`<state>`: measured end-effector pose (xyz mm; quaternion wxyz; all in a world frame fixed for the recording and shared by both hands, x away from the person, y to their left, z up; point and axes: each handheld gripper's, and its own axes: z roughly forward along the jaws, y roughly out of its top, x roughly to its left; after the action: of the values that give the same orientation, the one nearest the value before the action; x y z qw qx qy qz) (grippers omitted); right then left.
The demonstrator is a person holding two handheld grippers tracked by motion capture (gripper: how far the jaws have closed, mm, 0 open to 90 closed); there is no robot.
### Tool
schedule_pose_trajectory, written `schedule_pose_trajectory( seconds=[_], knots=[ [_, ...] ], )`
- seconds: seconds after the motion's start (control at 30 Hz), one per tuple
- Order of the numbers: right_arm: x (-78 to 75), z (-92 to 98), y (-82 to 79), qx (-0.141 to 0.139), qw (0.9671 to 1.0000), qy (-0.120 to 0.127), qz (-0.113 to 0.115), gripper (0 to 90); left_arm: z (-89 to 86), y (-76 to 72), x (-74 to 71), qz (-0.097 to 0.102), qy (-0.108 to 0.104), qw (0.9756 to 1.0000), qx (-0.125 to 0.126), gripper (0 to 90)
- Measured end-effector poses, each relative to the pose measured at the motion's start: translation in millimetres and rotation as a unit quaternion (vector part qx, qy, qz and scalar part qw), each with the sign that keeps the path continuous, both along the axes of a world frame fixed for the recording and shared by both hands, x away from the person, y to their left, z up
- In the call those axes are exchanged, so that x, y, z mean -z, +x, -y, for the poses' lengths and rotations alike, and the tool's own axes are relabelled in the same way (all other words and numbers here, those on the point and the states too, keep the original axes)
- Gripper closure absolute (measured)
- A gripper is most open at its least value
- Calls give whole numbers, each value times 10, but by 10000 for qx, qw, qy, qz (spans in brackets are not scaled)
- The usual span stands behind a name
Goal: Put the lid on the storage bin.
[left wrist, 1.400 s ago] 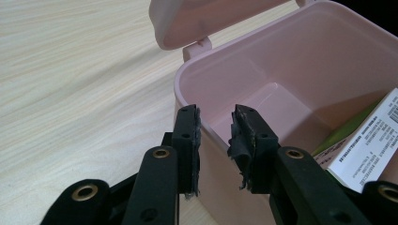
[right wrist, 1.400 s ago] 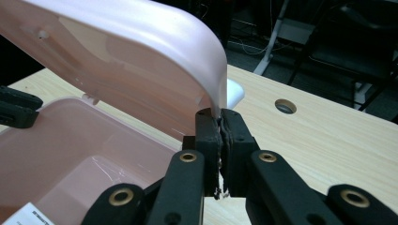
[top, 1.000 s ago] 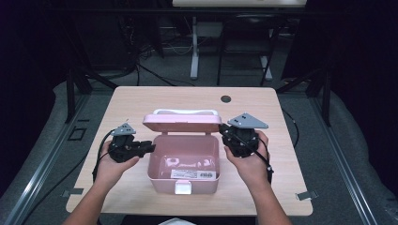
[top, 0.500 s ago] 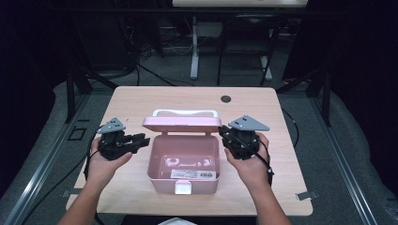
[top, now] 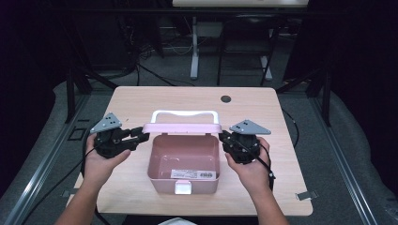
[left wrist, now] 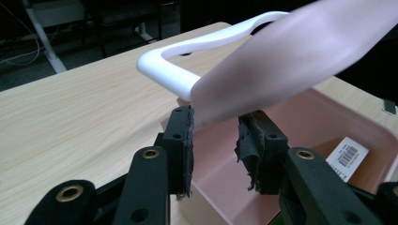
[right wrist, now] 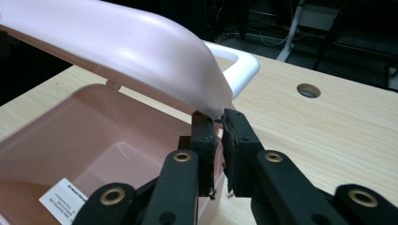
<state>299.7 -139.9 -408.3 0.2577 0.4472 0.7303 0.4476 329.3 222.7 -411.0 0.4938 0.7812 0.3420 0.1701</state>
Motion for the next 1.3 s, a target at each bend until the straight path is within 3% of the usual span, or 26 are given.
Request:
schedule_pose_trajectory(
  seconds=[0.33,0.53,0.9,1.3],
  knots=[
    [37,11,-10,16,10000,-25,-48,806,43,-57,-90,142,33,9998,100,680],
    [23,100,-28,13,9998,126,-142,788,45,-45,-102,135,34,9998,107,683],
    [24,200,-44,177,9996,169,-160,790,46,-26,-124,133,43,9999,101,690],
    [-2,301,6,263,9991,306,-126,783,52,-107,-136,85,122,9999,66,695]
  ],
)
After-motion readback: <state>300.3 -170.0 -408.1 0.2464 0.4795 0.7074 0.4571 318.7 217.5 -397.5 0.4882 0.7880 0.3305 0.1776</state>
